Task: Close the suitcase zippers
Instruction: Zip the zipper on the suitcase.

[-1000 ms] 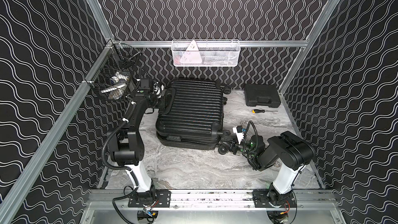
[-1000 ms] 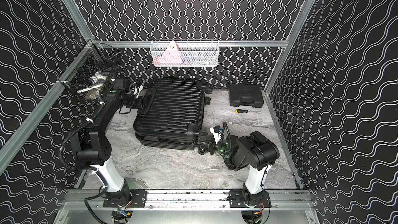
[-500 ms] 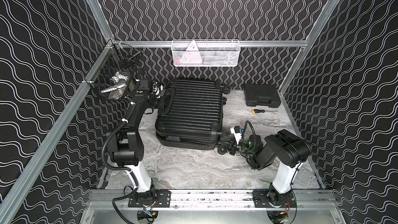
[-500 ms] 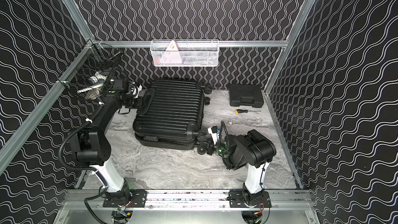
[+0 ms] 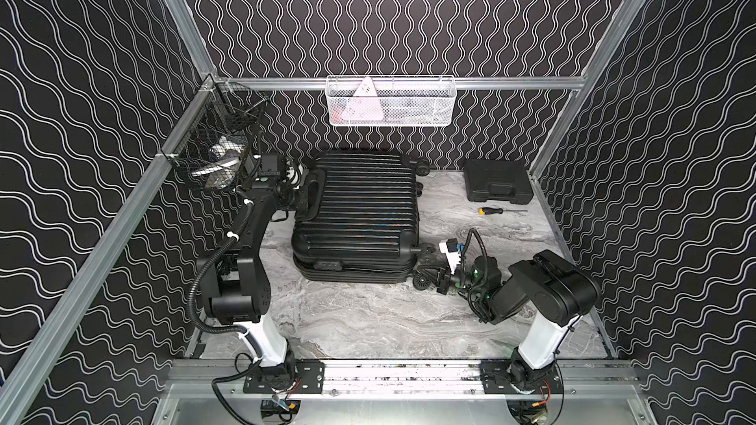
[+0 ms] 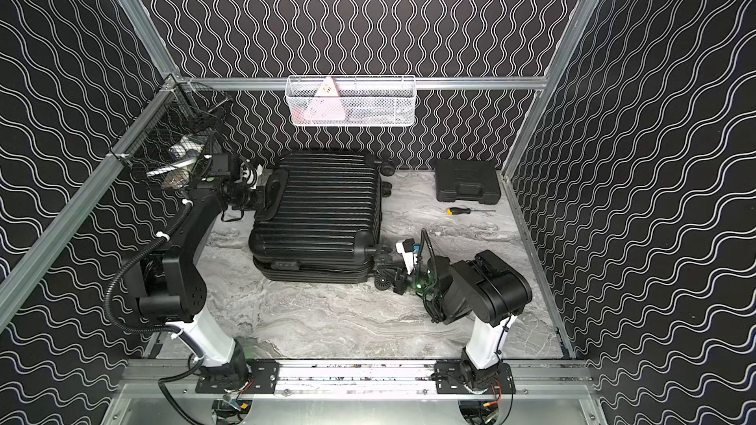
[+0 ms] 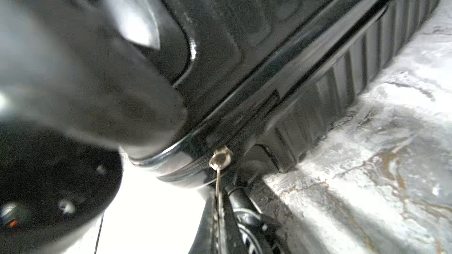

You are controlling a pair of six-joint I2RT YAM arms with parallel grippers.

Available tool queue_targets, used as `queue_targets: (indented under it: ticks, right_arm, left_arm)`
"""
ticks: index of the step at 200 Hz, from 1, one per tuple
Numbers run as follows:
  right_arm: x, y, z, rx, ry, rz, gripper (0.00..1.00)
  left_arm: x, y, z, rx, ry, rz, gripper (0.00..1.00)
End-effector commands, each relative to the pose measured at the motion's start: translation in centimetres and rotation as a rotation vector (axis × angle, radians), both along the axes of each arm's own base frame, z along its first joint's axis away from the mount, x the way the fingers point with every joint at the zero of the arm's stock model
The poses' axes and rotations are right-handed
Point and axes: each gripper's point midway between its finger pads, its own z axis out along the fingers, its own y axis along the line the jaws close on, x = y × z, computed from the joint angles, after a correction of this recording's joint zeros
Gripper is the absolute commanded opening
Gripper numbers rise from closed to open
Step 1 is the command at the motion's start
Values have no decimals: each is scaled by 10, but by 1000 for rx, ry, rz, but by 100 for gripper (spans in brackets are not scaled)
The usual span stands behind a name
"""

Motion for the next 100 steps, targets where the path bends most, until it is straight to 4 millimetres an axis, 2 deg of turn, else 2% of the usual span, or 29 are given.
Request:
queue_targets:
  ticks: [1, 30, 72, 100]
  right_arm:
    - [-12, 6, -4, 1, 59, 53, 0]
    - [-28, 17, -8, 0, 92, 88, 0]
    - [-36, 22, -10, 86, 204, 93, 0]
    - [-40, 22, -16, 71, 222, 56, 0]
  left_arm:
    - [5, 26, 8, 44, -36, 165, 26]
    - [0, 33, 8, 58, -43, 218, 27]
    - [-4, 40, 10, 76, -52, 269, 26]
    - [-6, 41, 10, 76, -56, 276, 26]
